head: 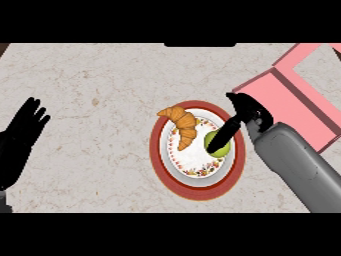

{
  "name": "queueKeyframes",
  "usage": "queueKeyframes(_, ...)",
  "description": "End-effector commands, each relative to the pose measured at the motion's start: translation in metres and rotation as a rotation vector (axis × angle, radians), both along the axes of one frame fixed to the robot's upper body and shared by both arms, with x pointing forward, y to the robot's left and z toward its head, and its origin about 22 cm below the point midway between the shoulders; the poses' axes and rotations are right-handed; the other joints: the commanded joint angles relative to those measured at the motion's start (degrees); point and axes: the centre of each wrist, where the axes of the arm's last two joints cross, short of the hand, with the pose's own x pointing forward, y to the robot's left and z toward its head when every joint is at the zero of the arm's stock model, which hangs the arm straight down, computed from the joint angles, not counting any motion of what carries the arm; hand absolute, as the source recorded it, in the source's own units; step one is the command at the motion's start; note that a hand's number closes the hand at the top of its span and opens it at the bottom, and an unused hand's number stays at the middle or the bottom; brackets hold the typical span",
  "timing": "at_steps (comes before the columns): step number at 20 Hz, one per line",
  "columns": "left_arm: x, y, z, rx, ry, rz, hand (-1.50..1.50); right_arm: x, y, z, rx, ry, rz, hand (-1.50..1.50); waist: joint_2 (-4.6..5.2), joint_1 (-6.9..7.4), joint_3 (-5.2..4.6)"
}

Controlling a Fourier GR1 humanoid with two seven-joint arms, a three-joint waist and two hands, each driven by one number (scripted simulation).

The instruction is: Pick the pear from the plate and place it in the cardboard box

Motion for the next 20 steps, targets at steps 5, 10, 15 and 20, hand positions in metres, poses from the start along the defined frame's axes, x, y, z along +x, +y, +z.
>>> queueKeyframes(5, -0.002, 0.013, -0.001, -0.001, 0.001, -0.009, 0.0, -0.001, 0.004, -0.011, -0.062, 0.142, -0.037, -1.5, -0.01, -0.15, 0.01)
queueKeyframes(10, 0.001, -0.008, -0.012, -0.002, -0.004, 0.011, 0.0, -0.004, 0.014, -0.021, -0.066, 0.167, -0.045, -1.5, -0.02, -0.27, 0.01)
queueKeyframes(15, 0.015, -0.004, -0.001, -0.005, 0.0, 0.001, 0.0, 0.001, 0.003, -0.036, -0.069, 0.141, -0.048, -1.5, 0.09, -0.18, 0.02)
queueKeyframes(20, -0.008, 0.008, 0.003, -0.002, 0.001, 0.002, 0.0, -0.003, 0.02, -0.032, -0.077, 0.093, -0.042, 1.5, 0.01, 0.13, 0.03)
